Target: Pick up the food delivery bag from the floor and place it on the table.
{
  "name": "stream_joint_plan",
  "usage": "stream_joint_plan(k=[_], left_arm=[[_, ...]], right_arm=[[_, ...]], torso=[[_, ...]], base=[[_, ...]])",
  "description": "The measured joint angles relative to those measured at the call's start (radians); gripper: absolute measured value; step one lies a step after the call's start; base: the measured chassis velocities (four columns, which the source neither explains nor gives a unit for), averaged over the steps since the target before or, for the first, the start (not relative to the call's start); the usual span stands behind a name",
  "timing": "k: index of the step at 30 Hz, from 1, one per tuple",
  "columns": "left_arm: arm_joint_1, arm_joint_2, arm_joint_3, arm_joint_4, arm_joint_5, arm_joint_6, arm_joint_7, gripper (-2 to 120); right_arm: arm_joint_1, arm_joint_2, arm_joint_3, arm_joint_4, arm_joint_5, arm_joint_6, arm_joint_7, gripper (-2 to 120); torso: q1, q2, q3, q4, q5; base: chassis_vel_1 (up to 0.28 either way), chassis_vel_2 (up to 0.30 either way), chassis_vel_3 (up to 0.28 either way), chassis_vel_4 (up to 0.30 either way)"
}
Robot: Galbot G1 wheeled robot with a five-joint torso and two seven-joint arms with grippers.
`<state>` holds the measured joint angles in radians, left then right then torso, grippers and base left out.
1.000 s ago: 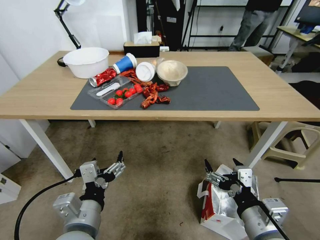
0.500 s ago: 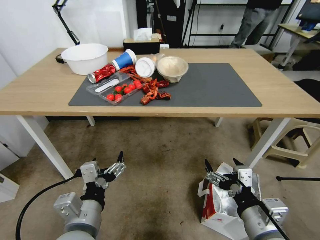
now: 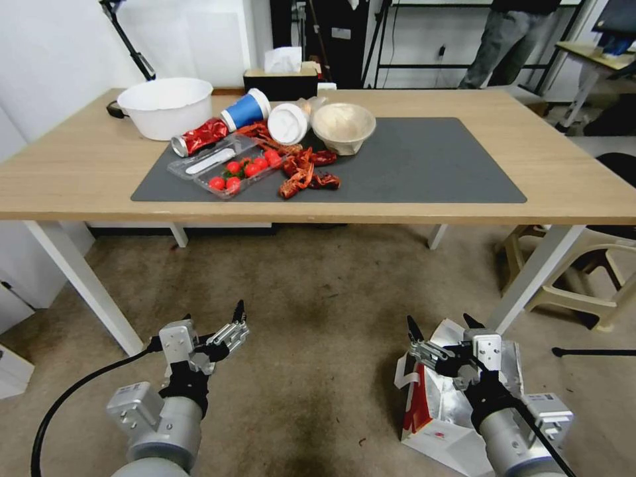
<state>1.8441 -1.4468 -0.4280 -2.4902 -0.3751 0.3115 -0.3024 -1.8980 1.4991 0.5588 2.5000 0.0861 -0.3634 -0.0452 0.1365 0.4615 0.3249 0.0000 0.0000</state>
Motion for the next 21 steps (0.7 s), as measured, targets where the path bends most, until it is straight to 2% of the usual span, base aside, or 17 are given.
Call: stream_joint_plan(k=[21], left_arm=[[0.017,-0.003,0.013,-0.006,0.014,-0.017,0.001,100]], right_arm=[[-0.003,0.001,0.008,0.0,-0.001,0.006,0.0,100]], torso=[[-0.03,-0.091,-0.06,0.0,0.0]], base=[[0.0,0.0,0.0,0.0]])
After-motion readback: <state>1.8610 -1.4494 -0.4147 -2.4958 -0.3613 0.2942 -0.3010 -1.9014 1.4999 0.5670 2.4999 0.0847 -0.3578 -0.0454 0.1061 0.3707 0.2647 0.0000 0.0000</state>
